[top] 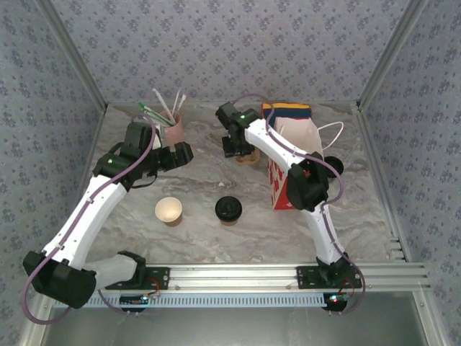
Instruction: Pack the takeout coffee
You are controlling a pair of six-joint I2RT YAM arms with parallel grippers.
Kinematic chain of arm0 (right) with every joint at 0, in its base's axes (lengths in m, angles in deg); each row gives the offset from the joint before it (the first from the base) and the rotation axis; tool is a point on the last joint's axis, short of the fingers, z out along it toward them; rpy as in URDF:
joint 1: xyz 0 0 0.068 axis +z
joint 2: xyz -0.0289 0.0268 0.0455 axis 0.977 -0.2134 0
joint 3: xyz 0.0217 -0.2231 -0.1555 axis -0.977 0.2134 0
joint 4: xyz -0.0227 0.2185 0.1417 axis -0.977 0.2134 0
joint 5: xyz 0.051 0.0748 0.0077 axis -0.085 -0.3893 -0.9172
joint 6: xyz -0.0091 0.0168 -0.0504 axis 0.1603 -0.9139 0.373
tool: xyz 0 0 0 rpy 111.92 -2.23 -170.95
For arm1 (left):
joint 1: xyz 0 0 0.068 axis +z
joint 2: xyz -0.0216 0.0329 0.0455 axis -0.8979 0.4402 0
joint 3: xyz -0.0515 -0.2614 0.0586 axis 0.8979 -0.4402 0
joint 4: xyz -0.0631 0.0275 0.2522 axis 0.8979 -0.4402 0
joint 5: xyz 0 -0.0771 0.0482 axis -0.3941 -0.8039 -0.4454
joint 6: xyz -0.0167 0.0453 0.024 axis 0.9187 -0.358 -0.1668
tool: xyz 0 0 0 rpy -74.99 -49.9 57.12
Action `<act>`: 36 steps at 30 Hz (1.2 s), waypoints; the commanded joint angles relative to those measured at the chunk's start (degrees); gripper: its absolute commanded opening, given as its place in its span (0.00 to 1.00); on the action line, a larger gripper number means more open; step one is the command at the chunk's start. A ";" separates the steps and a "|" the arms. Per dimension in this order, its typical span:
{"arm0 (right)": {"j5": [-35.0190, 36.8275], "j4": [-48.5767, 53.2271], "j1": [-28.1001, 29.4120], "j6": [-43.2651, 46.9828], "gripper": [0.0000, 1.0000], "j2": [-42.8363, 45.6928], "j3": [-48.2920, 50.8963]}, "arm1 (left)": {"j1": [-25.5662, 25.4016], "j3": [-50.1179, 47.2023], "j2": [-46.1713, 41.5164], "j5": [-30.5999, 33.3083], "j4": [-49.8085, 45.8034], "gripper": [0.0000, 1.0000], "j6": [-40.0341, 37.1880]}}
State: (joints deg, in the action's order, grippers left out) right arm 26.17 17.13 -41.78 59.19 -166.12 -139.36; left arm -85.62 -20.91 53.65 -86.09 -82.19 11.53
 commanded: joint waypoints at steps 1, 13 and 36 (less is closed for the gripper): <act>0.07 1.02 -2.73 0.24 0.42 -2.05 -2.55 | 0.12 -0.37 -1.34 -0.98 -0.52 1.00 0.54; 0.87 1.40 -7.61 0.73 0.39 -4.29 -1.22 | 0.14 -0.40 0.92 -1.61 0.58 1.00 0.60; -0.98 -0.73 -9.05 1.70 0.35 -6.02 2.02 | 0.07 -0.58 0.67 -1.84 0.14 1.00 0.45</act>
State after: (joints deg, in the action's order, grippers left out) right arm 26.74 17.02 -50.65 59.65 -171.24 -137.65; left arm -85.62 -21.81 54.96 -87.23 -81.95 11.64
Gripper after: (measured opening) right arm 0.357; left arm 0.997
